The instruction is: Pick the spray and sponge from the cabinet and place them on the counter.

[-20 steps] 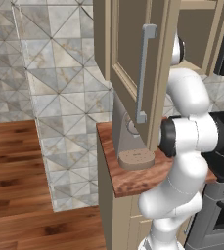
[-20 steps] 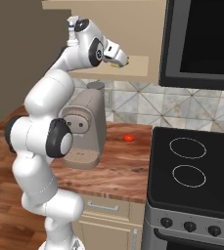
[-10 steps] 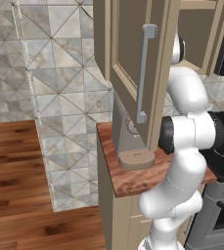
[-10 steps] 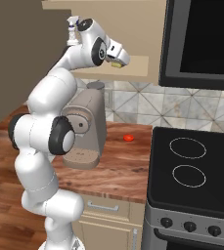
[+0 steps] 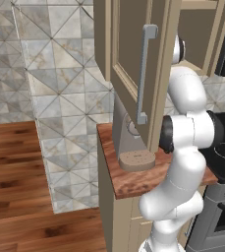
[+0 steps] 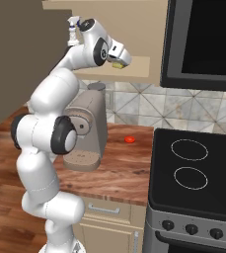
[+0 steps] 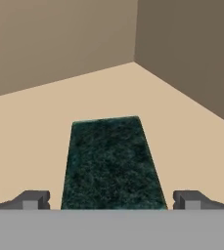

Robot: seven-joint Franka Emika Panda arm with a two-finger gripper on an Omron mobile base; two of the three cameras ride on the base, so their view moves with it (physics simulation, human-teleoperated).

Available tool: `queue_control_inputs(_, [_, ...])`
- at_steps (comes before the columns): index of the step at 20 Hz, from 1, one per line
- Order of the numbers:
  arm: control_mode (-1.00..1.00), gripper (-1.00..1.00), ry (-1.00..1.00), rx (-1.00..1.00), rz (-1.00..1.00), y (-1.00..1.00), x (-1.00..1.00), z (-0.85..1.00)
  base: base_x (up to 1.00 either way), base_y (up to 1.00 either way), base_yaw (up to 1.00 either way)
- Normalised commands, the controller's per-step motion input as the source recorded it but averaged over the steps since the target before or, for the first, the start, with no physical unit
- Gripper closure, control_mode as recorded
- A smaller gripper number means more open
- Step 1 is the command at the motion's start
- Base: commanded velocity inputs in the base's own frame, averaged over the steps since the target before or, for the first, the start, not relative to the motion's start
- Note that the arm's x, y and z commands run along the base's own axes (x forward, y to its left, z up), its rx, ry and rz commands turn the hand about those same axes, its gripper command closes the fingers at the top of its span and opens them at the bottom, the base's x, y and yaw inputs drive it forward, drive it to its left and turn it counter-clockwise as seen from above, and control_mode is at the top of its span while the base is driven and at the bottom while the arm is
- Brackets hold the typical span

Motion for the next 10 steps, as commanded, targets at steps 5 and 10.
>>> queue_control_inputs(5, [-1.00,-1.00,0.00,0.00,0.00,0.00,0.09,-0.02,0.00,0.00,0.00])
queue_control_inputs(10, [-1.00,1.00,0.00,0.00,0.00,0.00,0.09,-0.05,0.00,0.00,0.00])
